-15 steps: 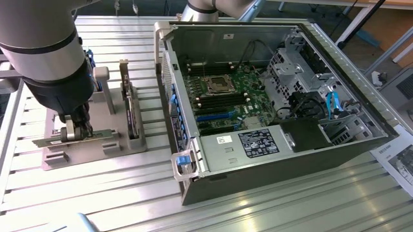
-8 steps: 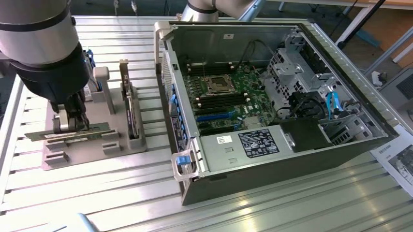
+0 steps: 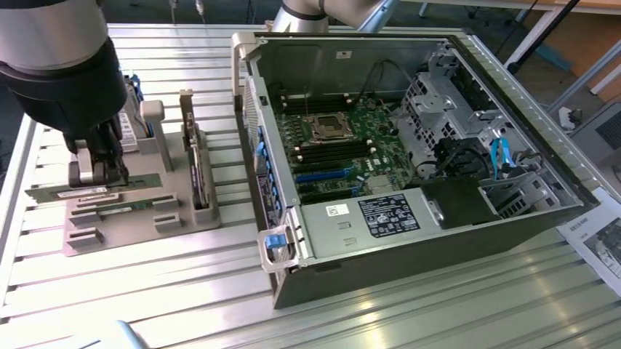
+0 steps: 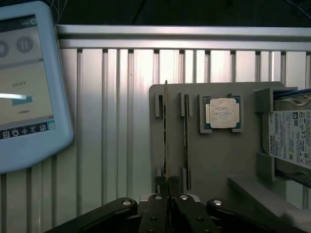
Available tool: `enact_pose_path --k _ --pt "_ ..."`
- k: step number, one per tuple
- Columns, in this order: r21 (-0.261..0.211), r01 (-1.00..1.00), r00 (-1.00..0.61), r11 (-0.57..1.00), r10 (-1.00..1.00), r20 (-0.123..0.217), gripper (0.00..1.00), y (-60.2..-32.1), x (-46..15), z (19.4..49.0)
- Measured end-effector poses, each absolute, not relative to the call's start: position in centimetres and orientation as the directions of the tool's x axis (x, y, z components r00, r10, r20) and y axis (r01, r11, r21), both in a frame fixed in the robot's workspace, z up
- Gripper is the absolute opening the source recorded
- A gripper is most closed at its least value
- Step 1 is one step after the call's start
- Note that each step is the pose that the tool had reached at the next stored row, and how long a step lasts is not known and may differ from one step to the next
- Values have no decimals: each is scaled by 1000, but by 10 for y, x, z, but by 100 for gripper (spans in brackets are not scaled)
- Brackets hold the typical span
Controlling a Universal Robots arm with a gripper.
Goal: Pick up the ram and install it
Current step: 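Pick up the ram and move it above insertion slot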
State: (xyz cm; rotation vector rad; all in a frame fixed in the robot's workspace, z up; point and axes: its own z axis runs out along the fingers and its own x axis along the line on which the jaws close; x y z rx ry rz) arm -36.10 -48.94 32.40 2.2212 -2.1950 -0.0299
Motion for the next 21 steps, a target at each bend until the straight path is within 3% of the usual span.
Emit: enact_pose_path --k 21 --pt "25 -1000 12 -12 -1000 -1 12 -489 -361 359"
